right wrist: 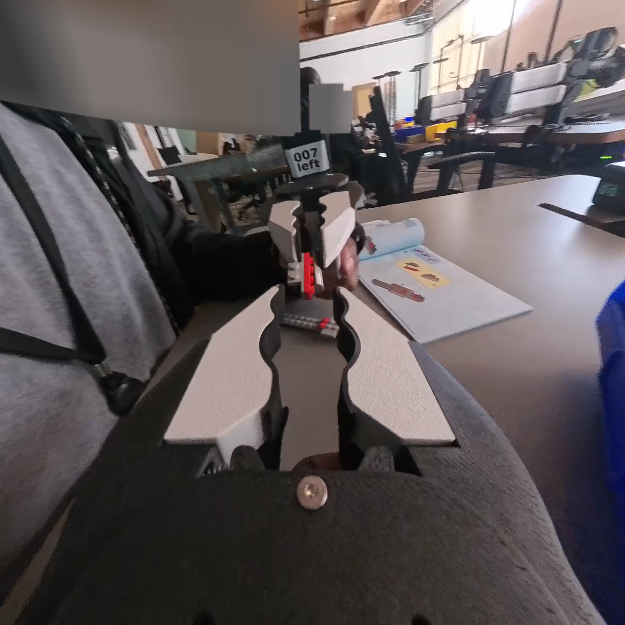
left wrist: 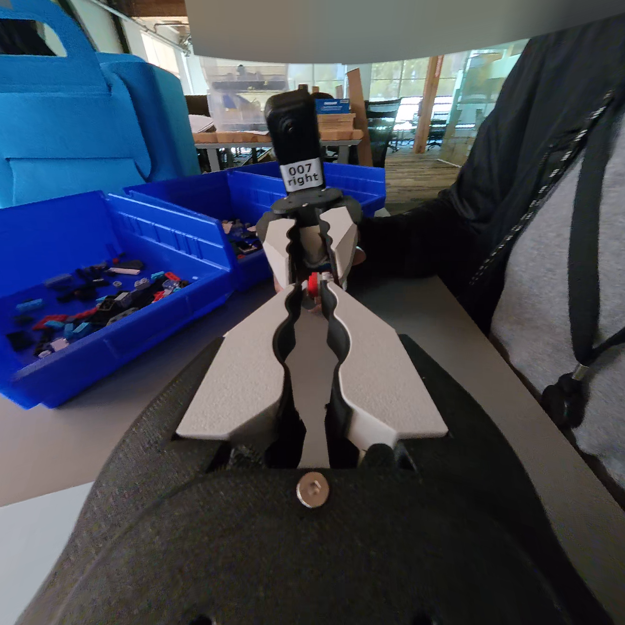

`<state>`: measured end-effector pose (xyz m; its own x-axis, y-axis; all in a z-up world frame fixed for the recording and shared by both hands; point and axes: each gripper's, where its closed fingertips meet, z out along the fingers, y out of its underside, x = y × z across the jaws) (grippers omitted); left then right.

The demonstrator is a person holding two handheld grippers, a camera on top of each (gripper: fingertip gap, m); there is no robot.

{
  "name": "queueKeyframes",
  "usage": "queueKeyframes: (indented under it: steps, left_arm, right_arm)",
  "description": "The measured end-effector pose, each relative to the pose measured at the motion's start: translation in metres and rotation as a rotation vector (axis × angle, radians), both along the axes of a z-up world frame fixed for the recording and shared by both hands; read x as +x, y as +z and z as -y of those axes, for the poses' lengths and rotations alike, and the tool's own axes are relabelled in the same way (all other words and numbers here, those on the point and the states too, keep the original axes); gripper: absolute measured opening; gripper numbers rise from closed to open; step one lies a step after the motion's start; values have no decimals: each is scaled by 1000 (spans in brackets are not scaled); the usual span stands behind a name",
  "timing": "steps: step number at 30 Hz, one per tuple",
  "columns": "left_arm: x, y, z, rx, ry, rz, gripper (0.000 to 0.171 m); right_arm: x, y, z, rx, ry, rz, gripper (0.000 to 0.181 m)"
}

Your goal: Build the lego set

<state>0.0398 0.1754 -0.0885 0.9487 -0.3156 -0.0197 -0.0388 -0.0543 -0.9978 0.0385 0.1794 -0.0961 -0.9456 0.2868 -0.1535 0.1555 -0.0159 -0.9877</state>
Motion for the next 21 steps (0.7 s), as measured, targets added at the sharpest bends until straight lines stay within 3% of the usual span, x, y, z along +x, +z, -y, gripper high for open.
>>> queueKeyframes:
  steps: [10,21]
  left_arm:
    - [12,4,3,39,-79,35,10]
    - [10,0,3,0,-97,104,11]
  right_arm:
    - [13,7,6,-92,106,63,23]
    - [9,6,6,-30,40,-74,23]
